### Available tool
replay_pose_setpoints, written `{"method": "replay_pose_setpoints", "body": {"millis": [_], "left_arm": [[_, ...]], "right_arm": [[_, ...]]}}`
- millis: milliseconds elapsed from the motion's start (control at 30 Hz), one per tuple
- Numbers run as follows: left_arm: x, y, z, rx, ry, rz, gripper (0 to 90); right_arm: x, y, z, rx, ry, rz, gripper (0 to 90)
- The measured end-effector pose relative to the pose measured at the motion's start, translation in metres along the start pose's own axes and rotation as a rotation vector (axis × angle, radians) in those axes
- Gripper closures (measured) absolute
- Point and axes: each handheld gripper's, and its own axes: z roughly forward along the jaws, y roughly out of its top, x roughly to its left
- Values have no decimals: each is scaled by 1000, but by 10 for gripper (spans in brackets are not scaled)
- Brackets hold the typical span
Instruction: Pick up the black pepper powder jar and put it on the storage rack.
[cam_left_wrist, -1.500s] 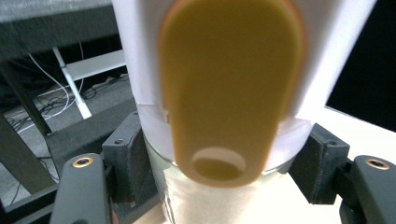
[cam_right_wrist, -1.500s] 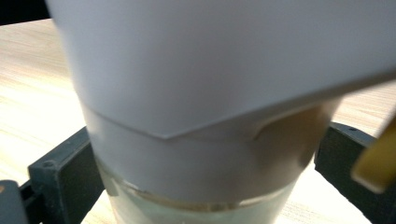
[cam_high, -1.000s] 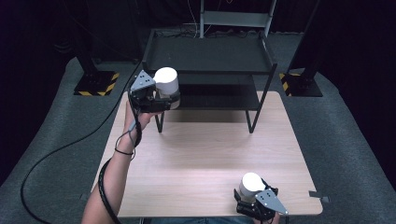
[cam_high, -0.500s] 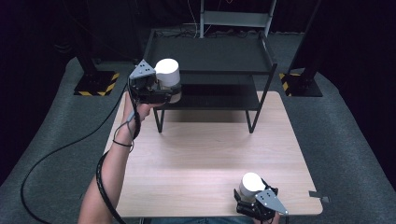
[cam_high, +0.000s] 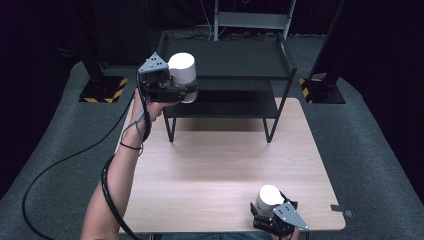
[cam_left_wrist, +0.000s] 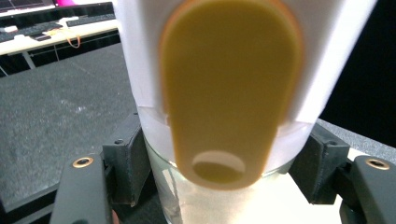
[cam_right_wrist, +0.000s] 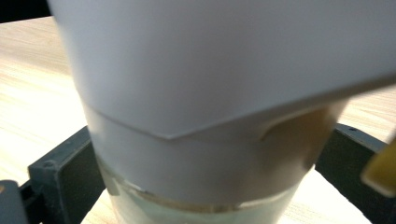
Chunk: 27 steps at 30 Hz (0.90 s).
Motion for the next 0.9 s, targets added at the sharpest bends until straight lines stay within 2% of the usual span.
{"method": "replay_pose_setpoints", "body": {"millis": [467, 900], "left_arm": [[3, 23, -5, -14, -11, 19, 300], [8, 51, 2, -4, 12, 28, 300]], "right_arm": [[0, 1, 0, 5, 1, 1, 0], [-1, 1, 0, 5, 2, 2, 0]]}}
